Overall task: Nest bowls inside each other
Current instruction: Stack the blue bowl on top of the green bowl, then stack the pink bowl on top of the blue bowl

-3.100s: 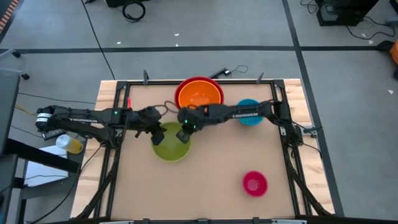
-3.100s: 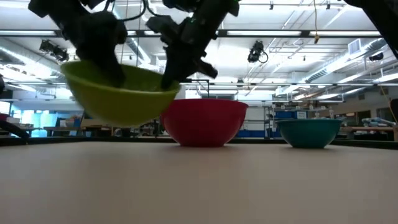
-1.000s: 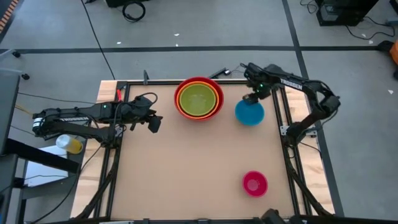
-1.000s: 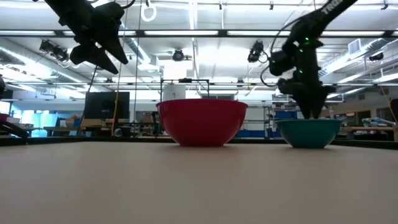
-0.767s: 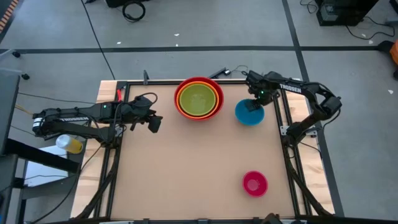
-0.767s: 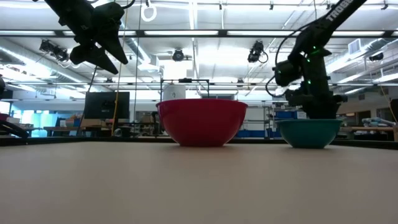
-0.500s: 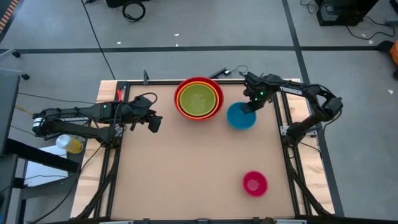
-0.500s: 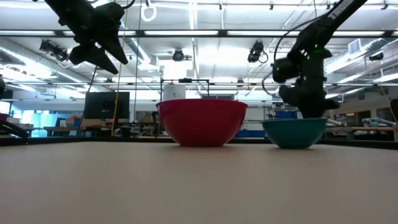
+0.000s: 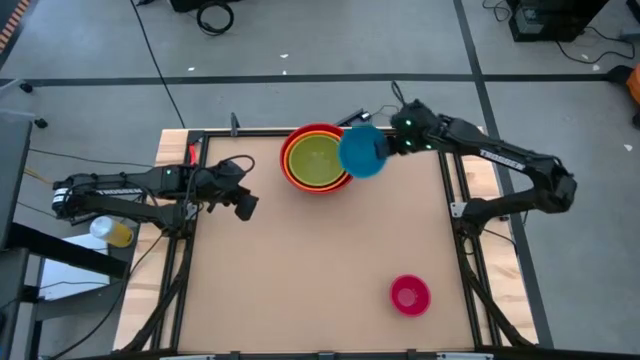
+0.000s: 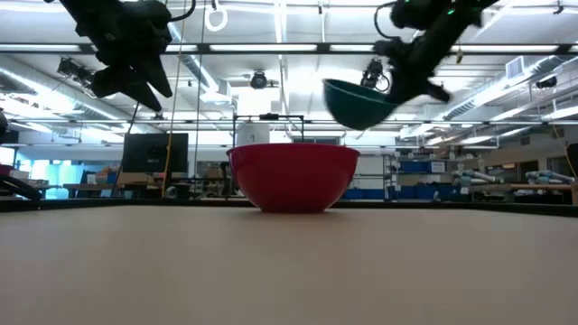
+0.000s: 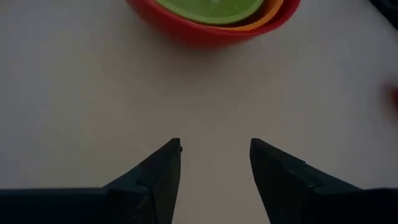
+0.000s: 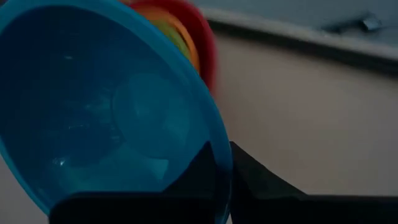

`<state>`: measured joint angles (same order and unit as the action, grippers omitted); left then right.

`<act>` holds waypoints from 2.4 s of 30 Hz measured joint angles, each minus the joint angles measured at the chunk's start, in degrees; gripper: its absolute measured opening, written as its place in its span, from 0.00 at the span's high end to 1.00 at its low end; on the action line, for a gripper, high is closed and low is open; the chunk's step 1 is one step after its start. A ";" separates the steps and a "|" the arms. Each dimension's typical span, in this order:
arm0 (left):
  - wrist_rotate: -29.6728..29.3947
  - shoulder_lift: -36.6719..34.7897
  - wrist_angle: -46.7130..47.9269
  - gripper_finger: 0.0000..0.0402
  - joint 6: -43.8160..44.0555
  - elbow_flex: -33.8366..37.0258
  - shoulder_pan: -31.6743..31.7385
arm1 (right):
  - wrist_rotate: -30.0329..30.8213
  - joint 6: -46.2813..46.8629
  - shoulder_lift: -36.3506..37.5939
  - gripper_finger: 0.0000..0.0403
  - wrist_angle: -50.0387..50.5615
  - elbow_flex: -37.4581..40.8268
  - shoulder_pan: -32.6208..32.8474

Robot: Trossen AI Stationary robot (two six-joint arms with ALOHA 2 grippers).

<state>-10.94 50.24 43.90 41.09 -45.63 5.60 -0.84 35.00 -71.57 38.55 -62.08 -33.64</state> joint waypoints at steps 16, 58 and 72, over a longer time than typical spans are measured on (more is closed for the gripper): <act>-1.03 0.00 -0.24 0.52 -1.67 0.00 -0.08 | 4.09 2.08 -33.60 0.93 -7.94 -21.44 4.37; -8.92 -9.95 4.85 0.52 -3.36 -2.80 -6.85 | 5.95 -1.94 -25.51 0.58 27.79 -32.44 9.61; -8.13 -6.08 -6.57 0.52 -13.97 -2.62 -3.35 | -0.41 9.78 -23.87 0.58 41.25 -22.14 28.35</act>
<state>-19.07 44.16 37.34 27.11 -48.25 2.25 -1.25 44.78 -95.44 79.80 -84.23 -5.29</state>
